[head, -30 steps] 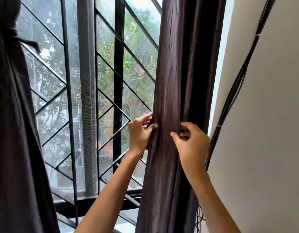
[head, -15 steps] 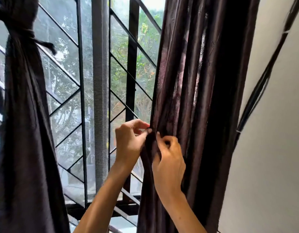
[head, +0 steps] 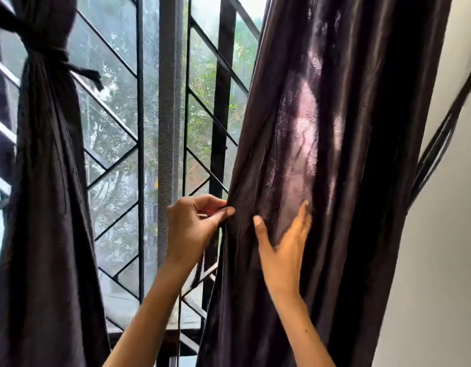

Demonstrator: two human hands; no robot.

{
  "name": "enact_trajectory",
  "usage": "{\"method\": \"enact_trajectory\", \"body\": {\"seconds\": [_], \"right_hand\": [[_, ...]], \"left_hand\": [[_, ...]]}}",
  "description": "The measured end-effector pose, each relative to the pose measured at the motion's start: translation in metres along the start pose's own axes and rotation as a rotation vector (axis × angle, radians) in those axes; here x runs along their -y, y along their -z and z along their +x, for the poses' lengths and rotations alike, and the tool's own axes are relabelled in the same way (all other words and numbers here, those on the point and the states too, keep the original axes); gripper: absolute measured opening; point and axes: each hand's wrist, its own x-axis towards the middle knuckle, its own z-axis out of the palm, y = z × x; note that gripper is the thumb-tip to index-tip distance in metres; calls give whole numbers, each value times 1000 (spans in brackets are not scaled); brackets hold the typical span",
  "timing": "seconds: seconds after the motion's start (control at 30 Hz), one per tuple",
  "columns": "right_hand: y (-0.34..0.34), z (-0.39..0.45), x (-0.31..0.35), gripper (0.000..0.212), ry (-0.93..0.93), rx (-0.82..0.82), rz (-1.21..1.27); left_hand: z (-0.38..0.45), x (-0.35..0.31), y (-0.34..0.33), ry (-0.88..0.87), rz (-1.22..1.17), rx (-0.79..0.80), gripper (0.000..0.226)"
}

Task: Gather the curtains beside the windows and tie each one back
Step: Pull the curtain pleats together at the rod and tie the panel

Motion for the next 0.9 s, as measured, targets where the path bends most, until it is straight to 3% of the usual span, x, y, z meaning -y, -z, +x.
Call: {"method": "enact_trajectory", "body": {"seconds": [0.1, 0.2, 0.33, 0.4, 0.47, 0.6, 0.77, 0.9], "right_hand": [[-3, 19, 0, 108, -258, 118, 176], [-9, 29, 10, 72, -363, 150, 467], [-14, 17, 17, 34, -142, -106, 449], [-15, 3, 20, 25, 27, -277, 209], [-18, -12, 24, 23, 220, -341, -13], [-23, -31, 29, 32, 367, -231, -109], [-20, -34, 20, 39, 305, -55, -152], [-18, -31, 20, 37, 355, 27, -225]], "left_hand": [[7, 5, 8, 84, -141, 68, 15], [12, 10, 13, 102, -166, 81, 16], [10, 11, 11, -38, 38, -7, 12], [3, 4, 7, -165, 179, -67, 10], [-6, 0, 2, -274, 290, -114, 10], [-15, 1, -2, -319, 228, -107, 10], [-20, 0, 2, -262, 28, -29, 8], [-19, -4, 1, -240, 0, -13, 11]]}}
